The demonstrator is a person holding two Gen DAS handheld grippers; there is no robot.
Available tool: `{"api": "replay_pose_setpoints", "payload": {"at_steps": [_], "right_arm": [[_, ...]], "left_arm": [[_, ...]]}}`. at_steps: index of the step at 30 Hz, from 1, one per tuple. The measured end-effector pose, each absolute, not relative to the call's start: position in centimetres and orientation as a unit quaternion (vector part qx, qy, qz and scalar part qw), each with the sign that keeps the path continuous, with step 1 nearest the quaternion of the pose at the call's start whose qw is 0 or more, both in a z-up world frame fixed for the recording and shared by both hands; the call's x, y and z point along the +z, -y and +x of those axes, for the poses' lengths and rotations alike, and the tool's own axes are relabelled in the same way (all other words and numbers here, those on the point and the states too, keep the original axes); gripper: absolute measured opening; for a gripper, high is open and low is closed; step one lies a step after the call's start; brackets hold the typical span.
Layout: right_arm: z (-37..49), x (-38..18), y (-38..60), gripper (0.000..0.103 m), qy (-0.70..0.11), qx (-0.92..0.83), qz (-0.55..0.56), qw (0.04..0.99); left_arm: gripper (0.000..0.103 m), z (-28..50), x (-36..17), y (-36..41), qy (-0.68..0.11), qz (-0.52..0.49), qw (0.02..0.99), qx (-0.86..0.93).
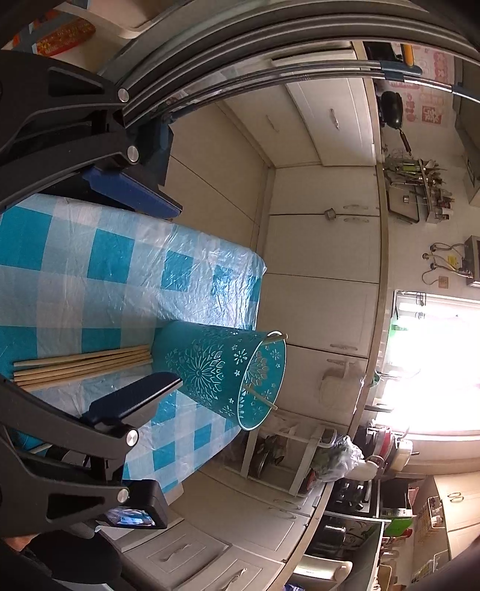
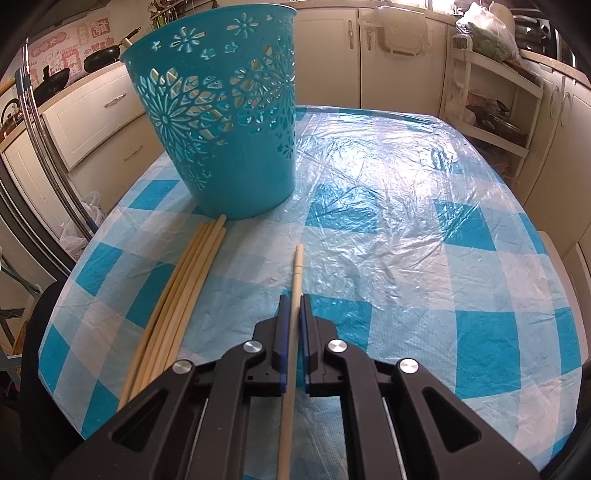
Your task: Organize utensils
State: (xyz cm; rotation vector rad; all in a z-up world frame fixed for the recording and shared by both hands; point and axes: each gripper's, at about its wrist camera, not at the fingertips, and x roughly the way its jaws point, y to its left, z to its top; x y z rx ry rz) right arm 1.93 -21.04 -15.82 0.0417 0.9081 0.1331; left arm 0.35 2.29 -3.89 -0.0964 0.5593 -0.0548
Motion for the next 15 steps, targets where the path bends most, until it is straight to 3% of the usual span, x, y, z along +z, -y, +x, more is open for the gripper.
{"api": "replay_pose_setpoints", "payload": {"at_steps": [15], "right_arm": [[-0.7, -12.6, 22.5, 0.006, -0.395, 0.084, 0.094, 0.91]], "left_arm": [[0.084, -0.1, -3.7, -2.0, -0.282, -0.043, 0.958, -0.027]]}}
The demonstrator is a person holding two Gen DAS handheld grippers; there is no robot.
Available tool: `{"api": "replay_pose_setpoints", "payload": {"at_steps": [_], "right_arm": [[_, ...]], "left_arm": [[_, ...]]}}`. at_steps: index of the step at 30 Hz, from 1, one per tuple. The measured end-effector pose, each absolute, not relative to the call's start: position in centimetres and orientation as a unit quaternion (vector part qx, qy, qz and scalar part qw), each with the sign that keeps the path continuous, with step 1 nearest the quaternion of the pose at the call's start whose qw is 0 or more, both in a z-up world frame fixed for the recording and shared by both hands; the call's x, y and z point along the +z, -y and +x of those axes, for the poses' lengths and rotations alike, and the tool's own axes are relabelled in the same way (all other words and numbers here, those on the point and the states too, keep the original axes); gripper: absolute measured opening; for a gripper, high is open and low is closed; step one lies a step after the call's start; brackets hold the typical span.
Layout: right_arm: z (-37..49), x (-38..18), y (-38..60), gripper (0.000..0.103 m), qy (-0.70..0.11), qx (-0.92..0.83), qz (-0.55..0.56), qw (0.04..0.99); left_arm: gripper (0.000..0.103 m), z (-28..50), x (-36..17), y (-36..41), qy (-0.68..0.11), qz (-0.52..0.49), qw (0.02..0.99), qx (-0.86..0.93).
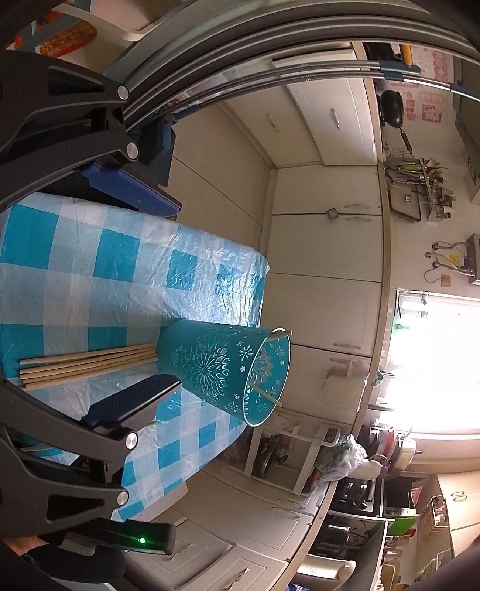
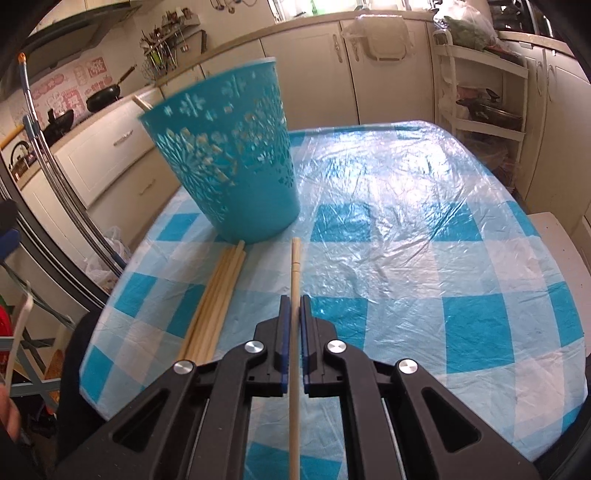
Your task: Organize utensils
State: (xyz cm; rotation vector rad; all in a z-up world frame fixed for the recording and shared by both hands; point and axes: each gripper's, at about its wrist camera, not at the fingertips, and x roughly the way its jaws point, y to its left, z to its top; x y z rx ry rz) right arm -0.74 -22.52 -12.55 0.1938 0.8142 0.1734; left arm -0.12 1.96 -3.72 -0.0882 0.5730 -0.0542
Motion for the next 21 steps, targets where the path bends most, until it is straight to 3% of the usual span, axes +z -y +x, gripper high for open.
{"api": "replay_pose_setpoints", "payload": {"at_steps": [21], "right_arm": [[-3.1, -3.0, 22.7, 0.006, -0.242, 0.128, 0.127, 0.953]], "left_arm": [[0.086, -0.6, -3.5, -1.3, -0.285, -0.035, 0.957, -0.031]]}}
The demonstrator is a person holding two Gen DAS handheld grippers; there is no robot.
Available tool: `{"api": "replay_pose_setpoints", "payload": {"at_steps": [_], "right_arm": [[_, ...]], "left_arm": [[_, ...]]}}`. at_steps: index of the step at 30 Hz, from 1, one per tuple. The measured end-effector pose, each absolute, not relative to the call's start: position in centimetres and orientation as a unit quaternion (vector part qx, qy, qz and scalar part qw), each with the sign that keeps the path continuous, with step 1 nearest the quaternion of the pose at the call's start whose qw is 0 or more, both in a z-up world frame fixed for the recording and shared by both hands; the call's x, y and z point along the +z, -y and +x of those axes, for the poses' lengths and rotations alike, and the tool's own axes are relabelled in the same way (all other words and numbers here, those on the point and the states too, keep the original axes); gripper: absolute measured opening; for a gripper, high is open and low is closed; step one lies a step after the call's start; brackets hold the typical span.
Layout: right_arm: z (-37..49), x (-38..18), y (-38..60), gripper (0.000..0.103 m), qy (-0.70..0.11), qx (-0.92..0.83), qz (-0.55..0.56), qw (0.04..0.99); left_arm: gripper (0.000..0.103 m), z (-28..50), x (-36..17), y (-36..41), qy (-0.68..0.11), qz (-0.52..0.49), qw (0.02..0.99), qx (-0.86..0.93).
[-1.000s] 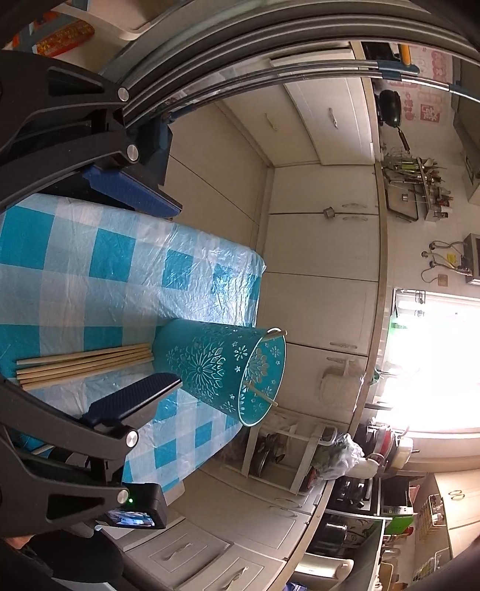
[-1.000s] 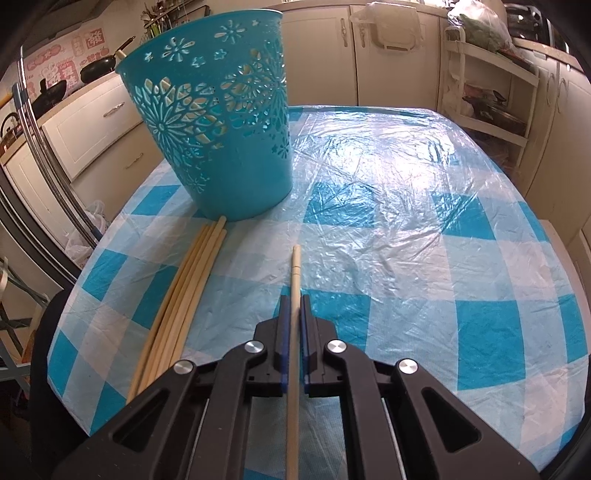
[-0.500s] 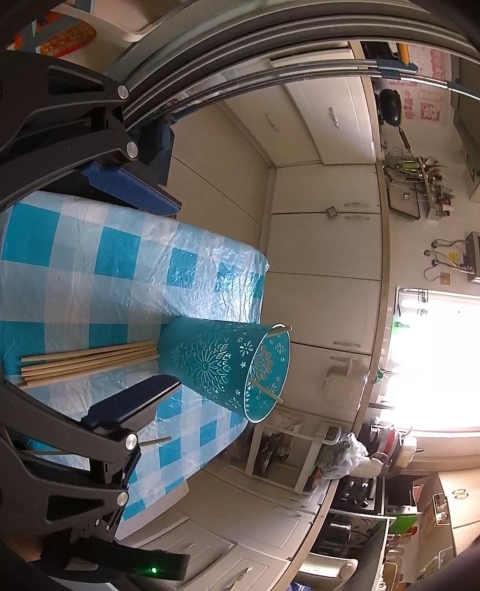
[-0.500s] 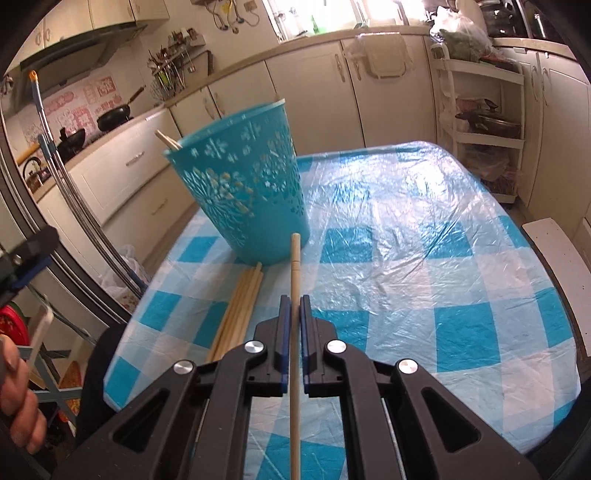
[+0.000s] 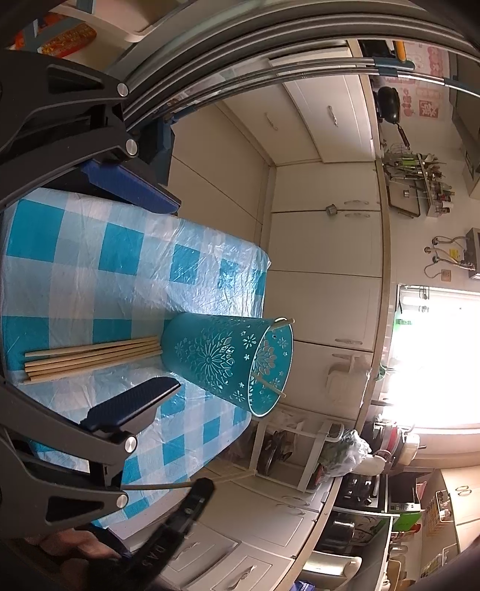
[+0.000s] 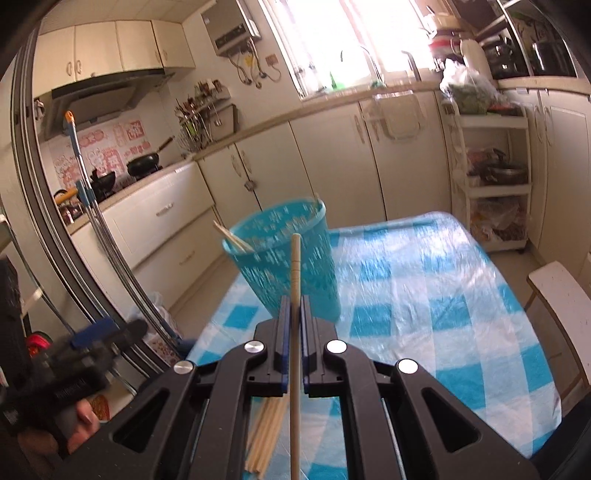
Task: Organize utensils
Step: 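Carry the stick over the teal basket and open the right tool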
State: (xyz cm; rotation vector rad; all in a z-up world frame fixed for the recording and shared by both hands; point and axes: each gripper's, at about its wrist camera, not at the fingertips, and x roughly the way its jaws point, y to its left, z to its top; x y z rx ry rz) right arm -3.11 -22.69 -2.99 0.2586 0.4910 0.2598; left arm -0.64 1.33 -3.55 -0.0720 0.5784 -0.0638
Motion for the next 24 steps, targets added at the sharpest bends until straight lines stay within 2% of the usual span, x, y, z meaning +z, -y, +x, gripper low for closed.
{"api": "replay_pose_setpoints", "payload": {"at_steps": [9, 17, 24], "right_arm": [[2.9, 2.4, 21.3, 0.006, -0.155, 0.131, 0.153, 0.967], [9.0, 4.5, 19.0, 0.006, -0.089, 0.086, 0.139, 0.983], [12.5, 2.2, 18.3, 0.006, -0.112, 0.054, 0.122, 0.985]], "left_arm": [[0.089, -0.4, -3.7, -1.9, -0.287, -0.044, 0.957, -0.024], [0.089, 1.3, -4.8, -3.9, -0.306, -0.07, 0.949, 0.001], [0.089, 2.4, -5.9, -4.8, -0.322, -0.085, 0.943, 0.013]]}}
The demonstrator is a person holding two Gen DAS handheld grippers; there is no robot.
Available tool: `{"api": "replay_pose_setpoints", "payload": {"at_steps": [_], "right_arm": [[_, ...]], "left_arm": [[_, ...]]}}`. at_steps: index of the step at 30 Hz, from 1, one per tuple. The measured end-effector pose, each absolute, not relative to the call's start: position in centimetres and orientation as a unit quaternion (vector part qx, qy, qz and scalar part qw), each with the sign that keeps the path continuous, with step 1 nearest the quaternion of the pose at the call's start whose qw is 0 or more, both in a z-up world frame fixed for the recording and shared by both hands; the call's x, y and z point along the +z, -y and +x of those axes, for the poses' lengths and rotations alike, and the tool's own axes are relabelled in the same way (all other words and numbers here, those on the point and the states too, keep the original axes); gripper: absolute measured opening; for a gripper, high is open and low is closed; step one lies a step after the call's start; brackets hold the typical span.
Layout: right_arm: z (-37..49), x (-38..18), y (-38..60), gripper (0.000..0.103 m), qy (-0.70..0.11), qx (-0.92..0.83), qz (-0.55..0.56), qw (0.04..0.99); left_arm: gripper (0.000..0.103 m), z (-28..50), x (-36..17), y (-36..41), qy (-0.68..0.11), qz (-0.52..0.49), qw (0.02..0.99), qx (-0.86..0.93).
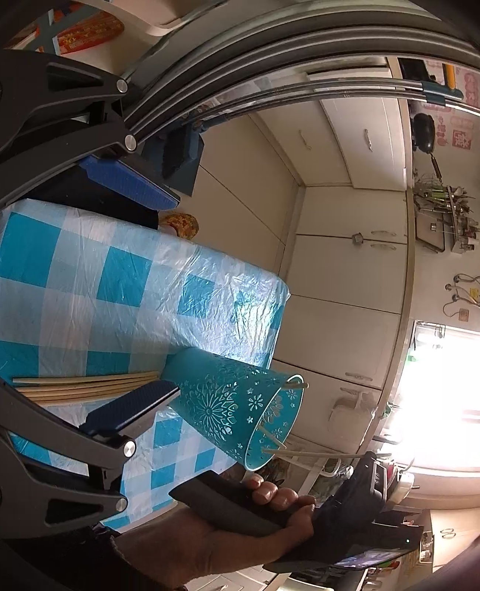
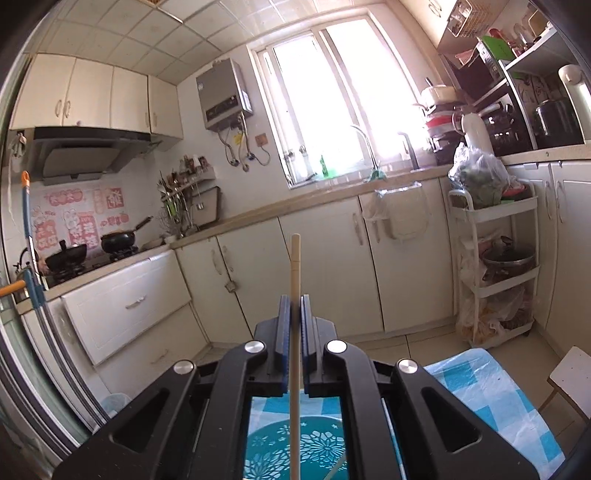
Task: Organize utensils
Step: 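Carry the stick over the teal basket and open the right tool, then withdraw the right tool from the basket toward the bundle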
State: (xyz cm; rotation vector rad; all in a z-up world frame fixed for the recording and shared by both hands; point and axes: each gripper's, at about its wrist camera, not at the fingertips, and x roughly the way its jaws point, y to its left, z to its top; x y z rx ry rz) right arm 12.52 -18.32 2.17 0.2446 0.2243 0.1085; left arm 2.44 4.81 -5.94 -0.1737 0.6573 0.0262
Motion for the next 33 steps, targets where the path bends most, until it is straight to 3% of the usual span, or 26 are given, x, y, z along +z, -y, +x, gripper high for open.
{"api": "replay_pose_setpoints", "payload": {"at_steps": [6, 14, 21, 33], "right_arm": [[11.4, -0.5, 17.9, 0.006, -0.149, 0.063, 0.096, 0.982], [6.4, -1.5, 19.5, 0.015, -0.169, 0.07, 0.096, 0.978], [0.2, -4.0, 21.1, 0.031, -0.204, 0.063, 0.097, 0.972], [-0.1, -12.1, 18.4, 0.031, -0.364, 0.091, 0.046, 0.926]], "left_arm": [[0.089, 2.8, -6.5, -4.6, -0.333, -0.086, 0.939, 0.013], [0.089, 2.0, -5.4, -4.2, -0.32, -0.08, 0.944, 0.013], [0.09, 0.9, -4.5, -3.3, -0.307, -0.07, 0.949, 0.007], [0.092, -0.1, -4.3, -2.9, -0.306, -0.056, 0.95, -0.004]]}}
